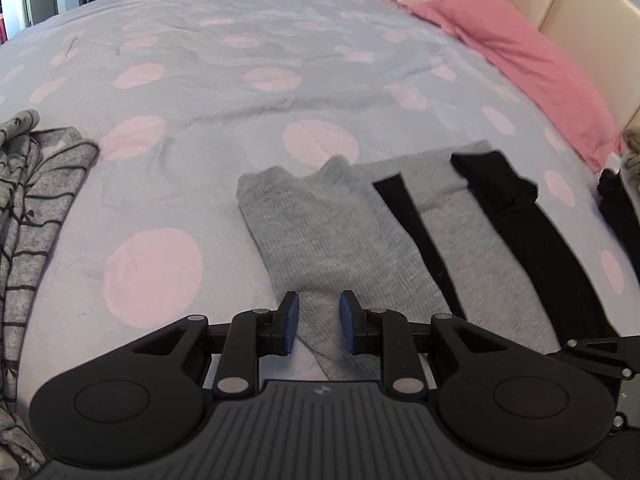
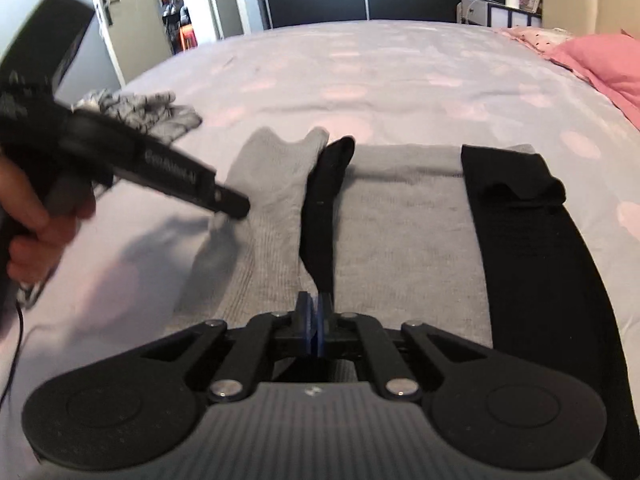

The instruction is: Fold clothes

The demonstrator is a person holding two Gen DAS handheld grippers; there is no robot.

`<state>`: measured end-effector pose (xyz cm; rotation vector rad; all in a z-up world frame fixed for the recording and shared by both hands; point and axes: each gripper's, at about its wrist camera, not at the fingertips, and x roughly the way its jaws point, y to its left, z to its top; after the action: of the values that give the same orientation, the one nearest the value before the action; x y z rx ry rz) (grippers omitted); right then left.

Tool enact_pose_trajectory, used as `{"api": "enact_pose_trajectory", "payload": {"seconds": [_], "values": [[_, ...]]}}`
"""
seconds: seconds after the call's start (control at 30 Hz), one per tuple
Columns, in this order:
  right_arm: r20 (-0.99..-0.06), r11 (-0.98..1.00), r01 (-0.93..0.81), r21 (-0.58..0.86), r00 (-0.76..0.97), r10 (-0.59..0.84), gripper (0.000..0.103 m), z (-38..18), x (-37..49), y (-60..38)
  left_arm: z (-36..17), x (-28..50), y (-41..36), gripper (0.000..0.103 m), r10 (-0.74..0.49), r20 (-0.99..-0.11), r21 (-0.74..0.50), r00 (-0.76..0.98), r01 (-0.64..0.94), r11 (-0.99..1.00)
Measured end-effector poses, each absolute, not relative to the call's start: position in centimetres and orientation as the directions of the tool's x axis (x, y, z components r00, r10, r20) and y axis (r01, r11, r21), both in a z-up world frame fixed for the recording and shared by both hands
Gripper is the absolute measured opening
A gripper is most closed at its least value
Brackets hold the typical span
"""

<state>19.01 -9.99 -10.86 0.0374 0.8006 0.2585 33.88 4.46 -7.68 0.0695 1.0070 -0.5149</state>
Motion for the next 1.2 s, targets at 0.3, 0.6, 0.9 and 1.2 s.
{"api": "enact_pose_trajectory", "payload": {"seconds": [0.3,0.6,0.9,1.2], "values": [[-0.635,0.939,-0.301,0.164,0.697,0.334,0.012,-9.6,22.1,-10.3,-7.6,34.3,3.8,0.020,-0.397,-0.811,-0.180,0.430,0.463,0.868],[-0.642,0.907,-0.390,0.159,0.657,0.395,0.026,-11.0,24.5,-8.2,-8.6,35.0,3.9,0.020,-0.392,-0.818,-0.186,0.421,0.451,0.873],[-0.636,0.935,-0.329,0.134,0.694,0.336,0.001,-11.2,24.6,-9.4,-8.7,35.2,3.8,0.020,-0.381,-0.825,-0.178,0.416,0.448,0.876],[-0.651,0.930,-0.359,0.079,0.688,0.321,0.015,-8.0,23.9,-12.3,-6.0,34.5,2.1,0.020,-0.377,-0.801,-0.128,0.465,0.482,0.867]]}}
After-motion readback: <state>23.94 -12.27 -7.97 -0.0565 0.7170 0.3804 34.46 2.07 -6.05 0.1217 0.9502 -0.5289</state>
